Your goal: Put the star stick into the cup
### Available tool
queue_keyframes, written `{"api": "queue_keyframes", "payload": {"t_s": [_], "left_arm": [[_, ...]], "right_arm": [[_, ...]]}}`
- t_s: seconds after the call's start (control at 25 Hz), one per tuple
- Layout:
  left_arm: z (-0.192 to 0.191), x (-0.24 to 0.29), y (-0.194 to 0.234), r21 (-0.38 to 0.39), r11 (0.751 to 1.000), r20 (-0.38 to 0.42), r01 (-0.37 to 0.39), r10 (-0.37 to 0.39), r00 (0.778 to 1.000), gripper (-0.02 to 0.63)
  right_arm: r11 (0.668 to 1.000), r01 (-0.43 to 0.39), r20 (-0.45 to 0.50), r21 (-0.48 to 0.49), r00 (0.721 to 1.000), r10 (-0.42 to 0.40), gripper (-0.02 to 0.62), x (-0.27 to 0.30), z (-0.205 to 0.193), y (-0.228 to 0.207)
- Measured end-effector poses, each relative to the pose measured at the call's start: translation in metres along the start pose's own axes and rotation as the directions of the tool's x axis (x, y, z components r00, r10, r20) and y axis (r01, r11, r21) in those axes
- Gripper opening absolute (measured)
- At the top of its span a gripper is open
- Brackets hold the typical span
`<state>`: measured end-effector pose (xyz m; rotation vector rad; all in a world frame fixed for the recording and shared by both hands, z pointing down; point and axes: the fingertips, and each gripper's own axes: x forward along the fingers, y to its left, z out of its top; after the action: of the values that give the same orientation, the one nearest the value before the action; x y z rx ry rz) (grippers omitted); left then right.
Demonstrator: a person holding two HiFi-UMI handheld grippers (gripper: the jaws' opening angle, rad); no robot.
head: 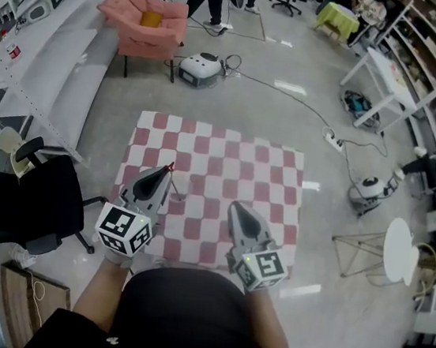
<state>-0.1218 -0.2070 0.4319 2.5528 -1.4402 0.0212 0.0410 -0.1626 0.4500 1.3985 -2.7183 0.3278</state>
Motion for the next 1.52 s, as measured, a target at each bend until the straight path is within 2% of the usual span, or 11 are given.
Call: {"api": "queue_keyframes", "payload": {"t_s": [0.44,0.96,1.52], "left_arm": [[-0.045,0.030,0.040,-0.088,0.996,-0.034,0.024,-0.027,0.999,0.054],[-0.113,0.062,0.062,-0.104,0.992,-0.138,0.076,-0.090,0.986,0.055],[-0.155,0.076,0.068,-0.076,0.989,-0.219,0.123,-0.137,0.966,0.055]], "right_arm": [[0.995,0.096,-0.104,0.010,0.990,-0.095,0.017,0.012,-0.025,-0.001],[0.972,0.237,-0.188,-0.004,0.954,-0.233,0.017,0.010,-0.051,-0.008],[0.937,0.349,-0.219,-0.020,0.913,-0.345,0.017,-0.006,-0.058,-0.011]]}}
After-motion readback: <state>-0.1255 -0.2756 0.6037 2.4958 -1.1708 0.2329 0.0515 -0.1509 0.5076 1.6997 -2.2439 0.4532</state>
